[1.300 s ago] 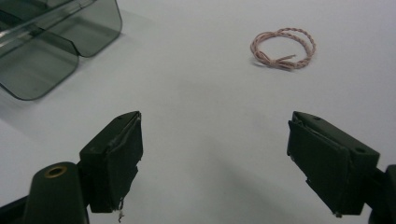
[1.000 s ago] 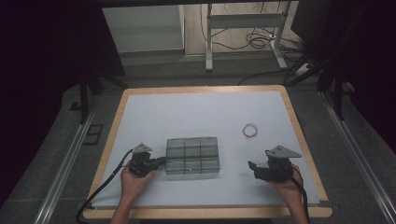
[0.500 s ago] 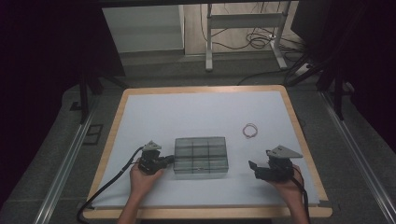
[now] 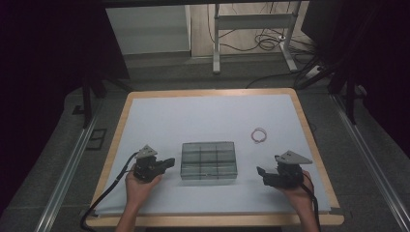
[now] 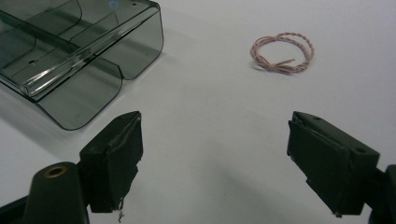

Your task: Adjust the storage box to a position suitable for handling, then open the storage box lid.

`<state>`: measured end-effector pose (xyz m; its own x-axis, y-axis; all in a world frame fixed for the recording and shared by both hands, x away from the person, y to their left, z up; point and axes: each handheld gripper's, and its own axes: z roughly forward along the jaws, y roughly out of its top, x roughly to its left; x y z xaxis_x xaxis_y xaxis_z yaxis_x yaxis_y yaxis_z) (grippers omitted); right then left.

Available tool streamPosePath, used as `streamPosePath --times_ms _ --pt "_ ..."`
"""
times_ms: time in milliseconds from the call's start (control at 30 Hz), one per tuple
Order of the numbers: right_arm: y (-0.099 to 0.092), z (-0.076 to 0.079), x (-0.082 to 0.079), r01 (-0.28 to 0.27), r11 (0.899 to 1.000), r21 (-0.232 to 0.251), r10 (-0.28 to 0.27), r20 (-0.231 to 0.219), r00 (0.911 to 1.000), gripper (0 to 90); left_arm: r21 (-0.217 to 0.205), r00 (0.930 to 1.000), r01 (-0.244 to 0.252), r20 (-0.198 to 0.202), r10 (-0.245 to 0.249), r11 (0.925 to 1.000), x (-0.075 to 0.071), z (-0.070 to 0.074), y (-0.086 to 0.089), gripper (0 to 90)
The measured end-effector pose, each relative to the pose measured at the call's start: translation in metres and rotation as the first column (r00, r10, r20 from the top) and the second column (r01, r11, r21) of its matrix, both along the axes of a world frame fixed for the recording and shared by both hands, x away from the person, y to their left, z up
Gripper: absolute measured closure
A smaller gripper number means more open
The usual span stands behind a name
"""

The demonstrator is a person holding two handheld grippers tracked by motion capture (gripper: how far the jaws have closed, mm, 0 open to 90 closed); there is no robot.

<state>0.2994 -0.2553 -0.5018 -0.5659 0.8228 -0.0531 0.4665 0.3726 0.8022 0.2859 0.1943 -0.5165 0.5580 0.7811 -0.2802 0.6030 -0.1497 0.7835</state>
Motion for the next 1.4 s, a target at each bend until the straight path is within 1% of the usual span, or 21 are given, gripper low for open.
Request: streamPosePath --times_ms 33,133,233,333,367,467,533,667,867,1133,1200,1400 --pt "-0.001 0.0 0.0 0.001 1.0 0.001 -0.001 0.002 1.0 17.9 -0.001 1.0 0.002 0.008 -0.001 1.0 -0.004 0.002 0.003 90.0" --pt "-0.002 0.001 0.0 0.004 1.0 0.003 -0.004 0.006 1.0 17.9 -0.013 0.9999 0.003 0.014 -0.003 0.9999 -0.013 0.004 0.01 90.0" --pt "-0.003 0.001 0.0 0.005 1.0 0.003 -0.005 0.007 1.0 17.9 -0.002 0.9999 0.004 0.011 -0.004 1.0 -0.021 0.003 0.016 90.0" --pt "-0.002 0.0 0.001 0.004 1.0 0.001 -0.004 0.007 1.0 17.9 -0.002 1.0 -0.006 0.008 0.006 1.0 -0.024 0.002 0.022 90.0" --pt "-0.002 0.0 0.0 0.004 1.0 -0.001 -0.004 0.004 1.0 17.9 -0.01 1.0 -0.004 0.007 0.004 0.9999 -0.025 0.002 0.023 90.0" --pt "-0.001 -0.001 0.001 0.001 1.0 -0.007 -0.001 0.0 1.0 17.9 -0.001 1.0 0.003 0.006 -0.003 1.0 -0.025 0.002 0.02 90.0" --pt "0.0 -0.002 0.001 -0.002 1.0 -0.014 0.002 -0.002 1.0 17.9 0.008 0.9999 0.017 0.002 -0.017 0.9998 -0.025 0.001 0.016 90.0" --pt "0.0 -0.002 0.001 -0.003 1.0 -0.01 0.003 -0.001 1.0 17.9 0.016 0.9995 0.031 -0.006 -0.031 0.9994 -0.027 0.0 0.011 90.0" --pt "-0.003 0.0 0.0 0.001 1.0 0.007 -0.001 0.006 1.0 17.9 0.011 0.9983 0.057 -0.013 -0.056 0.9983 -0.031 0.0 0.004 90.0" --pt "-0.002 -0.001 0.0 0.001 1.0 0.001 -0.001 0.002 1.0 17.9 0.022 0.9949 0.098 -0.027 -0.097 0.9949 -0.034 -0.002 -0.009 90.0" --pt "-0.002 -0.001 0.0 0.002 1.0 0.001 -0.002 0.001 1.0 17.9 0.024 0.9942 0.103 -0.033 -0.102 0.9944 -0.033 -0.004 -0.012 90.0" --pt "-0.002 -0.001 0.0 0.002 1.0 0.0 -0.002 0.002 1.0 17.9 0.023 0.9923 0.12 -0.033 -0.119 0.9925 -0.034 -0.004 -0.016 90.0"
